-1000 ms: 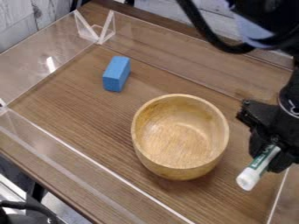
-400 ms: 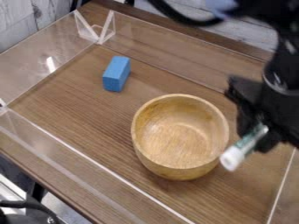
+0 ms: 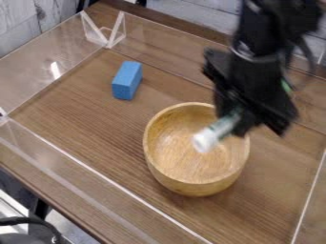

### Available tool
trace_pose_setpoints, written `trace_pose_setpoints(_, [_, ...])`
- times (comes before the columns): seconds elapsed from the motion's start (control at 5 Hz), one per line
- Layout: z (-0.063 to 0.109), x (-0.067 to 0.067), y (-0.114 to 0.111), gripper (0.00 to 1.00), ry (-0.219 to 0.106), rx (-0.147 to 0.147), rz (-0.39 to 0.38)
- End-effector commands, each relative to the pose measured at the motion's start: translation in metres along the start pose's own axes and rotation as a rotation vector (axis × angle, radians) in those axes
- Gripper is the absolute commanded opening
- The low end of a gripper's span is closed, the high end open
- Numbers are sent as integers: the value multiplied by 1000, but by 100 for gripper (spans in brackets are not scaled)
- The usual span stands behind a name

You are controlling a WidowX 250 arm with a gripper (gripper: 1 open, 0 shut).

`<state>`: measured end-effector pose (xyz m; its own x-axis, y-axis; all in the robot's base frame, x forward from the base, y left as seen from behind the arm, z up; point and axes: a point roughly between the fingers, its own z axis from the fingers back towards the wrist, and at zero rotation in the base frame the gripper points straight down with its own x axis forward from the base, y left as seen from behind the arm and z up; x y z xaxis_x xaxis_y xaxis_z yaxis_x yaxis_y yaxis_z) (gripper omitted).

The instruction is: Put the green marker in the brown bowl

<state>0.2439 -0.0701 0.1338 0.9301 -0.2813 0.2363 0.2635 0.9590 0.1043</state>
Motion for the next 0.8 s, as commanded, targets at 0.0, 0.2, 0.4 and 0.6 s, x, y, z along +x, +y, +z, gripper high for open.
trace_pose_setpoints(0.0, [8, 1, -9, 0, -58, 3, 3])
trace_pose_setpoints(0.2, [11, -3, -21, 0, -76, 7, 11])
trace_pose_setpoints(0.4, [13, -3, -32, 0, -92, 13, 31])
trace_pose_setpoints(0.6, [13, -2, -31, 0, -105, 16, 43])
